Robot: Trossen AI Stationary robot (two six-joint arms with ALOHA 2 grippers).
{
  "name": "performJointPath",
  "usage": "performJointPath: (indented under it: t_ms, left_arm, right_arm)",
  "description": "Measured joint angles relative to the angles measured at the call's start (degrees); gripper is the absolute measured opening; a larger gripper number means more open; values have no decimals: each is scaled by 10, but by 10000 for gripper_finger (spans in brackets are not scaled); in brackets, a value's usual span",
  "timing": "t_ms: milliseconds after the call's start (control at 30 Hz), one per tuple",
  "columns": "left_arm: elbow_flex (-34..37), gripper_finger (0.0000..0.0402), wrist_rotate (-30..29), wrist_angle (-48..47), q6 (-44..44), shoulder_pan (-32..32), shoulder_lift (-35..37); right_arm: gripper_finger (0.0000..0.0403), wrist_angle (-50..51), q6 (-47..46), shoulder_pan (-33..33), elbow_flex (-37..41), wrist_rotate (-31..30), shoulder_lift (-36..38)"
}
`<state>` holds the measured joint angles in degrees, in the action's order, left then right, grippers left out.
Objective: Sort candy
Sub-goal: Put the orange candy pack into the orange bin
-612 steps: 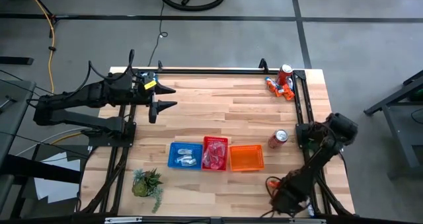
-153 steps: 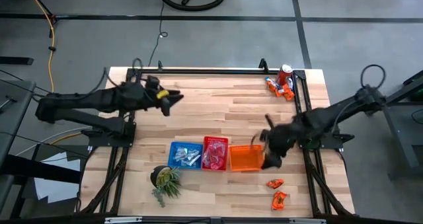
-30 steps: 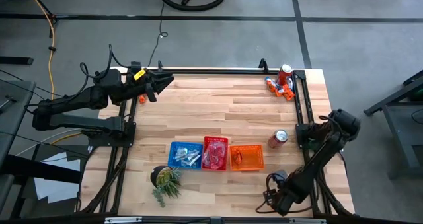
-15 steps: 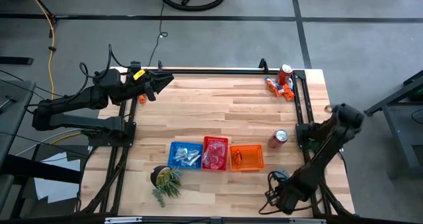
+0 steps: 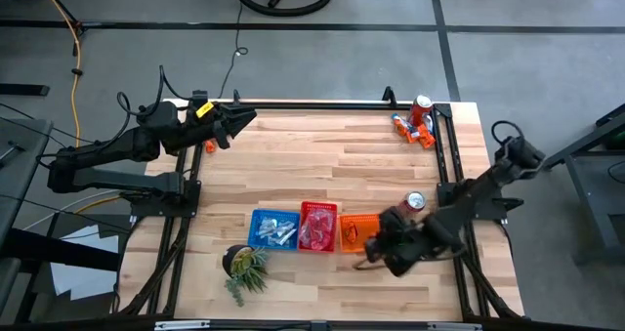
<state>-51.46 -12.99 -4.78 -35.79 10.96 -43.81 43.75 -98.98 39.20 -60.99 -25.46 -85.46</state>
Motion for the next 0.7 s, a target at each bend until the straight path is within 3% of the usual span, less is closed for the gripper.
performJointPath:
  t_ms: [233, 400, 567, 700]
  left_arm:
    - [0, 154, 0, 0, 0, 0, 0]
    - [0, 154, 2, -1, 0, -1, 0]
    - [0, 154, 44, -1, 0, -1, 0]
    - [0, 154, 89, -1, -1, -1, -1]
  right_arm:
    - [39, 6, 56, -84, 8, 22, -41]
    - [110, 5, 113, -97, 8, 55, -42]
    - [190, 13, 123, -99, 2, 94, -40]
    - [227, 22, 142, -100, -21, 72, -16]
